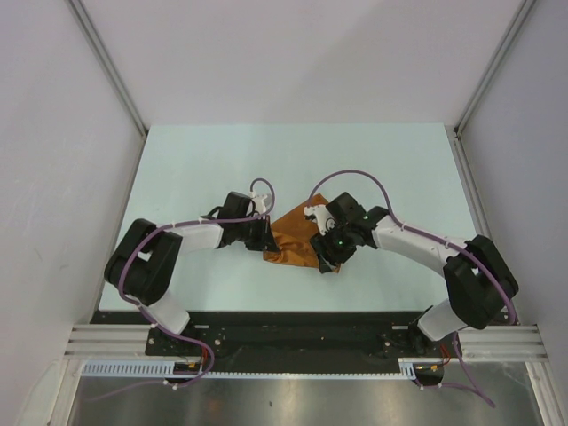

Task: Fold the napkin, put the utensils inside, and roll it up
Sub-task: Roll the napkin at the center of the board.

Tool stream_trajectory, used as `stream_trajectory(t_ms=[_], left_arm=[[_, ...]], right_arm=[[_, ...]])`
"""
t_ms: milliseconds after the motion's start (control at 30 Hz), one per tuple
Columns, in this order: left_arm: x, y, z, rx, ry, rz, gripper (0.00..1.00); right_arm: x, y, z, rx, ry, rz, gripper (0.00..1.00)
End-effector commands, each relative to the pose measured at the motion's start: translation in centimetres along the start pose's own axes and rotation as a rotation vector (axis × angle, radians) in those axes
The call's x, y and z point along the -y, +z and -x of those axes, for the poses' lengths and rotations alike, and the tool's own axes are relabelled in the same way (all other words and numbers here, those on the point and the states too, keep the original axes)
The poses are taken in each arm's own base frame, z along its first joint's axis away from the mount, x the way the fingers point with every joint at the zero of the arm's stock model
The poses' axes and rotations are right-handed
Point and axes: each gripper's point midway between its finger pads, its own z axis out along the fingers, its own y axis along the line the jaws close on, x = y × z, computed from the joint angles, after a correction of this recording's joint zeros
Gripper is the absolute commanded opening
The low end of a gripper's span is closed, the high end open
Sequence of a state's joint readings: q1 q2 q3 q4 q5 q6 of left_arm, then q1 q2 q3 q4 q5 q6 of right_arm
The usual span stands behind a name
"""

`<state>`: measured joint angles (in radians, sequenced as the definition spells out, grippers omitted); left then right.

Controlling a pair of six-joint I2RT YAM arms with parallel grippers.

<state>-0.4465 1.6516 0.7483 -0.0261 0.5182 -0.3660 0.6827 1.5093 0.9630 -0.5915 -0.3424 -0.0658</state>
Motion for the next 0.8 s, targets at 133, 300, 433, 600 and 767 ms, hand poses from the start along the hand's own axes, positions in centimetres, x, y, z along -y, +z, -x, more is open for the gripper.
stream_trajectory(t_ms=[133,300,433,600,767], left_arm=[[-3.9,0.6,-1.1,-0.026,-0.014,0.153,0.00],[-4.1,0.6,-1.2,-0.028,-0.019,0.159,0.00],[-4.2,0.6,-1.1,-0.025,-0.024,0.158,0.00],[-4.3,0.6,-1.0,-0.022,-0.029,0.155,0.00],[-4.5,0.6,-1.1,-0.026,-0.036,0.155,0.00]], right_arm=[[1.8,0.5,1.3,0.040,-0.039,-0.117,0.59],[1.7,1.5,-0.2,-0.032,-0.027,-0.096,0.55],[2.2,1.9,-1.3,-0.085,-0.019,-0.113,0.54],[2.7,2.7,-2.5,-0.148,-0.013,-0.135,0.53],[3.2,3.1,-3.5,-0.214,-0.003,-0.160,0.44]])
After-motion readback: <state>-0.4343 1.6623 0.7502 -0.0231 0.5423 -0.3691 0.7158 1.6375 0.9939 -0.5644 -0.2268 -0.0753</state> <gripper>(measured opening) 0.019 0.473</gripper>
